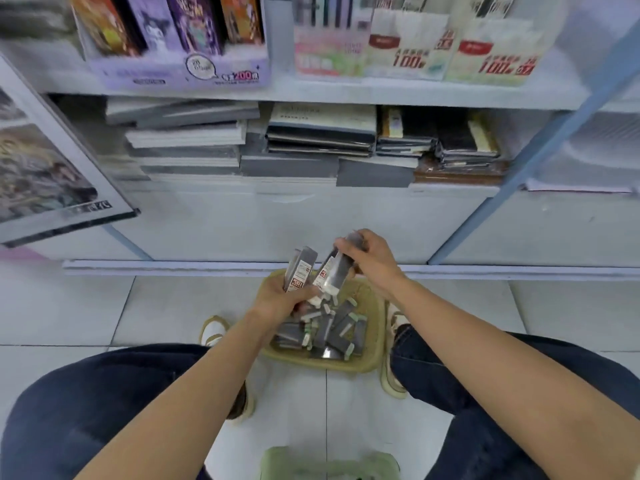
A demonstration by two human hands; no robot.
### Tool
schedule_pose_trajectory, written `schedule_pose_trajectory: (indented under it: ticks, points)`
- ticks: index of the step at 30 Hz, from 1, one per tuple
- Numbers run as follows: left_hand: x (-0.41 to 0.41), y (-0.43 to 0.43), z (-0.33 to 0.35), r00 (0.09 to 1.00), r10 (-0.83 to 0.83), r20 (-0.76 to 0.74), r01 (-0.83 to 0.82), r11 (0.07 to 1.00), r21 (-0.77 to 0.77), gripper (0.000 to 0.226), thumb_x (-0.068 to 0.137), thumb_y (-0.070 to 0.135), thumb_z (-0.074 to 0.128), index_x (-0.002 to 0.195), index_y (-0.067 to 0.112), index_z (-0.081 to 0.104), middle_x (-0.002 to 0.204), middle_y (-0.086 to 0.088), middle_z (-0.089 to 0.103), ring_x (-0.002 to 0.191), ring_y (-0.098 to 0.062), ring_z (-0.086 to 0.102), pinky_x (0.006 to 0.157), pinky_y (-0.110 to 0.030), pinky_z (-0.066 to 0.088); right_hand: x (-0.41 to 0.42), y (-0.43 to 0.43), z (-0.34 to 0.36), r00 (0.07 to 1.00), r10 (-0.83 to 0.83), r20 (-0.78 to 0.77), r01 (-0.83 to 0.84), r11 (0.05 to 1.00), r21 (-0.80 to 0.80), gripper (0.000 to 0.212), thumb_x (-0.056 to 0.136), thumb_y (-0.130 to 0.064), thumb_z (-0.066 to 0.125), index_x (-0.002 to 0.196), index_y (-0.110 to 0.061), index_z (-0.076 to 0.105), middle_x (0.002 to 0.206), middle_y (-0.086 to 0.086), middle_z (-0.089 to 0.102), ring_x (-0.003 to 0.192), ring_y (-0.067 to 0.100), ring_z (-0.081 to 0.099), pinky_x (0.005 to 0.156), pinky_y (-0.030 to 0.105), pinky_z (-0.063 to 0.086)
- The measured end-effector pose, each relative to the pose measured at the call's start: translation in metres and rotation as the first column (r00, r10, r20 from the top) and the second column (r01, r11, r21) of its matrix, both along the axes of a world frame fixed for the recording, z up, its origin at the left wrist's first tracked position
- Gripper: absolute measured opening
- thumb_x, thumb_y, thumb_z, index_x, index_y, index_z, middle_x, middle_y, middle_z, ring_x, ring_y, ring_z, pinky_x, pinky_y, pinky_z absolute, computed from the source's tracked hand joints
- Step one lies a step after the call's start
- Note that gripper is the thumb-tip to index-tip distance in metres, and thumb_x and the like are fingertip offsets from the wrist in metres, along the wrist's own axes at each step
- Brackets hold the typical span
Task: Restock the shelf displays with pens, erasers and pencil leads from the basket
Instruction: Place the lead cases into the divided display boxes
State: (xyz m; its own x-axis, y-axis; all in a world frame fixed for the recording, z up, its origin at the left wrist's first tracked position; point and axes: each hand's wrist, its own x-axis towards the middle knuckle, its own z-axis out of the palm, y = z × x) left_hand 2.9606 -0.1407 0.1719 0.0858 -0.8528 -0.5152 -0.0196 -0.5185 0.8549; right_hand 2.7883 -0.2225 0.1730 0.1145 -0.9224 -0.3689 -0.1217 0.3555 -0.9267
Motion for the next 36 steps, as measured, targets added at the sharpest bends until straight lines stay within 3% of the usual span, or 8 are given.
schedule_pose_trajectory:
  ticks: [5, 12, 19, 22, 25, 29, 32, 36]
  points:
    - [-0.005, -0.005, 0.049, 0.994, 0.102, -0.029, -0.102, 0.995, -0.011, 0.009, 0.082, 0.007, 0.073, 0.086, 0.002, 0.067, 0.059, -0.008, 0.057, 0.043, -0.012, 0.046, 0.039, -0.021, 0.039, -0.015, 0.005, 0.052, 0.943, -0.097, 0.318, 0.097, 0.995, 0.017, 0.016, 0.097, 0.0, 0.044, 0.083, -0.008, 0.045, 0.113, 0.025, 0.061, 0.075, 0.026, 0.065, 0.051, 0.027, 0.051]
    - [0.003, -0.003, 0.088, 0.979, 0.089, -0.182, -0.094, 0.995, -0.022, 0.017, 0.085, 0.016, 0.073, 0.095, 0.004, 0.065, 0.065, -0.002, 0.062, 0.045, -0.009, 0.048, 0.04, -0.02, 0.04, -0.04, 0.021, 0.091, 0.869, 0.171, 0.464, -0.13, 0.984, -0.119, 0.035, 0.095, 0.01, 0.044, 0.129, 0.002, 0.045, 0.12, 0.022, 0.06, 0.104, 0.027, 0.062, 0.089, 0.03, 0.054]
    - [0.011, -0.002, 0.111, 0.986, 0.021, -0.168, -0.039, 0.994, -0.105, 0.022, 0.087, 0.028, 0.07, 0.09, 0.007, 0.067, 0.071, -0.003, 0.057, 0.05, -0.011, 0.045, 0.043, -0.021, 0.039, -0.04, 0.028, 0.109, 0.983, 0.183, 0.017, -0.176, 0.962, -0.209, 0.012, 0.094, -0.01, 0.059, 0.106, -0.01, 0.061, 0.105, 0.014, 0.066, 0.084, 0.014, 0.055, 0.071, 0.024, 0.046]
    - [0.012, -0.004, 0.124, 0.992, -0.032, -0.12, 0.017, 0.991, -0.131, 0.023, 0.088, 0.028, 0.068, 0.09, 0.006, 0.066, 0.073, -0.008, 0.054, 0.05, -0.011, 0.044, 0.043, -0.02, 0.038, -0.036, 0.027, 0.115, 0.969, 0.221, 0.111, -0.204, 0.969, -0.141, 0.016, 0.095, -0.009, 0.057, 0.111, -0.005, 0.057, 0.115, 0.018, 0.063, 0.096, 0.018, 0.057, 0.078, 0.025, 0.051]
    - [0.013, -0.006, 0.135, 0.995, -0.053, -0.084, 0.042, 0.991, -0.127, 0.028, 0.087, 0.03, 0.069, 0.098, 0.004, 0.064, 0.077, -0.01, 0.052, 0.048, -0.01, 0.043, 0.042, -0.019, 0.037, -0.032, 0.028, 0.123, 0.931, 0.23, 0.283, -0.203, 0.971, -0.123, 0.026, 0.093, -0.002, 0.058, 0.117, -0.006, 0.052, 0.108, 0.017, 0.066, 0.087, 0.021, 0.066, 0.068, 0.025, 0.055]
    - [0.01, -0.01, 0.146, 0.97, 0.099, -0.222, -0.127, 0.985, -0.114, 0.023, 0.084, 0.027, 0.072, 0.093, 0.008, 0.063, 0.076, -0.006, 0.058, 0.043, -0.008, 0.043, 0.04, -0.018, 0.037, -0.029, 0.029, 0.131, 0.919, 0.254, 0.3, -0.216, 0.964, -0.153, 0.037, 0.092, -0.004, 0.06, 0.128, -0.01, 0.055, 0.101, 0.015, 0.067, 0.076, 0.018, 0.068, 0.067, 0.023, 0.055]
    - [0.007, -0.013, 0.152, 0.912, 0.217, -0.349, -0.27, 0.957, -0.109, 0.022, 0.084, 0.022, 0.073, 0.099, 0.009, 0.063, 0.086, -0.007, 0.071, 0.043, -0.008, 0.044, 0.041, -0.017, 0.038, -0.026, 0.028, 0.133, 0.916, 0.12, 0.382, -0.059, 0.984, -0.167, 0.022, 0.093, -0.003, 0.058, 0.115, -0.005, 0.06, 0.107, 0.02, 0.065, 0.076, 0.019, 0.069, 0.069, 0.023, 0.057]
    - [-0.008, -0.017, 0.157, 0.91, 0.261, -0.323, -0.318, 0.938, -0.138, 0.025, 0.081, 0.016, 0.077, 0.101, 0.009, 0.064, 0.096, -0.007, 0.075, 0.042, -0.007, 0.044, 0.043, -0.017, 0.042, -0.02, 0.027, 0.138, 0.889, 0.006, 0.458, 0.073, 0.985, -0.154, 0.021, 0.095, -0.007, 0.056, 0.115, -0.002, 0.053, 0.108, 0.018, 0.066, 0.08, 0.022, 0.071, 0.072, 0.025, 0.057]
